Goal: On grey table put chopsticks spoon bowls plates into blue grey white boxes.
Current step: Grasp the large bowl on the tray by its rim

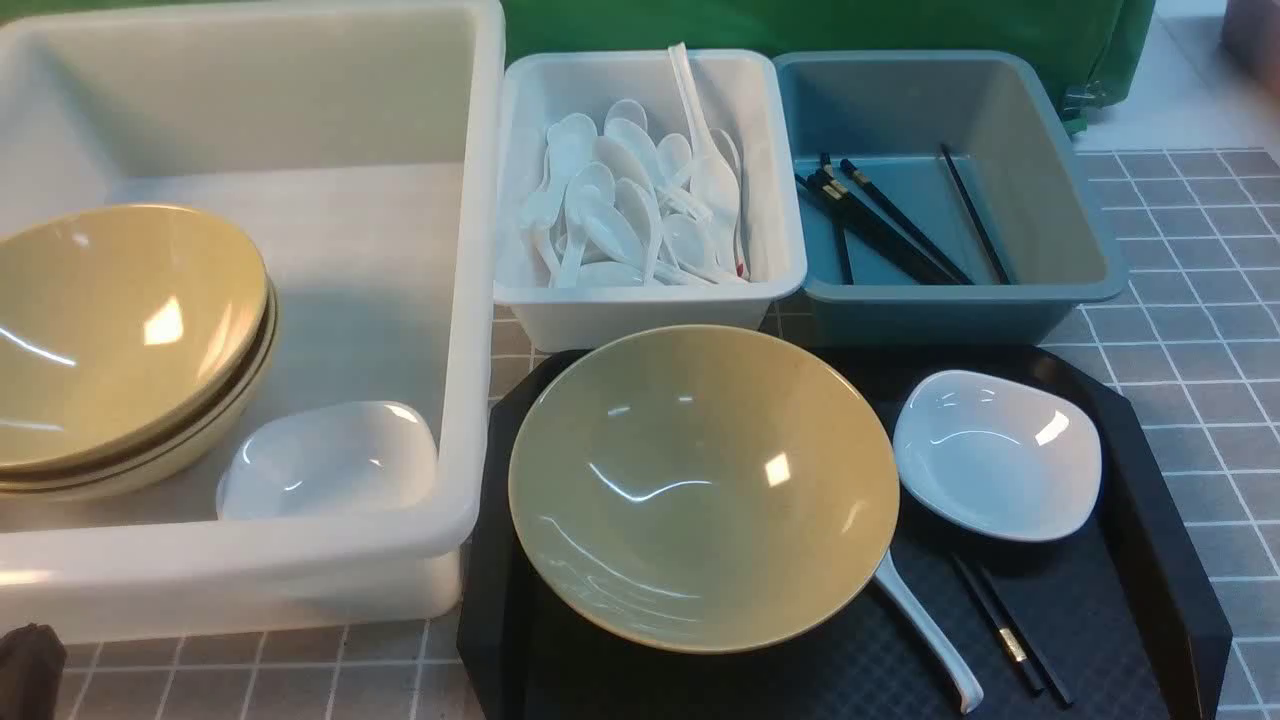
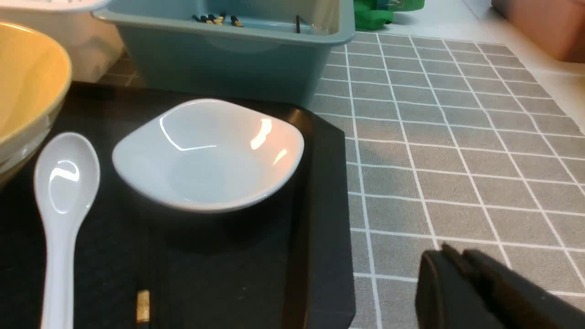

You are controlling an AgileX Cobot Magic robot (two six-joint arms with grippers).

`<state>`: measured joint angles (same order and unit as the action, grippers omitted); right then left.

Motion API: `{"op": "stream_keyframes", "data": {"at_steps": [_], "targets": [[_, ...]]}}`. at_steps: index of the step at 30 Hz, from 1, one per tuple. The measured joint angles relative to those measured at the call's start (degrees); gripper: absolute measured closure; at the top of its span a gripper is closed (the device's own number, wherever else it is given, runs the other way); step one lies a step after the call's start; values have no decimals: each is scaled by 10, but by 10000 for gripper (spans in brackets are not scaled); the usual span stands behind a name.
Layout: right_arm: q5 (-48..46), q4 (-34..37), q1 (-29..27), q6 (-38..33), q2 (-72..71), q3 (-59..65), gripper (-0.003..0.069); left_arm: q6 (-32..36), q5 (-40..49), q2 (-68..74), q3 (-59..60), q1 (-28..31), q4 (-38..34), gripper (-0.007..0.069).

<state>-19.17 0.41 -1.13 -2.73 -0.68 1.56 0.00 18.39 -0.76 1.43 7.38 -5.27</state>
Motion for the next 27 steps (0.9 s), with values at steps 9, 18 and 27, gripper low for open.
{"op": "stream_keyframes", "data": {"at_steps": [9,18,27], "targets": [[0,0,0,0,0,0,580,0,0,0,0,0,0,632],[0,0,0,0,0,0,575,12,-1,0,0,0,11,632],[0,0,0,0,0,0,561,23,-1,0,0,0,33,632]]}}
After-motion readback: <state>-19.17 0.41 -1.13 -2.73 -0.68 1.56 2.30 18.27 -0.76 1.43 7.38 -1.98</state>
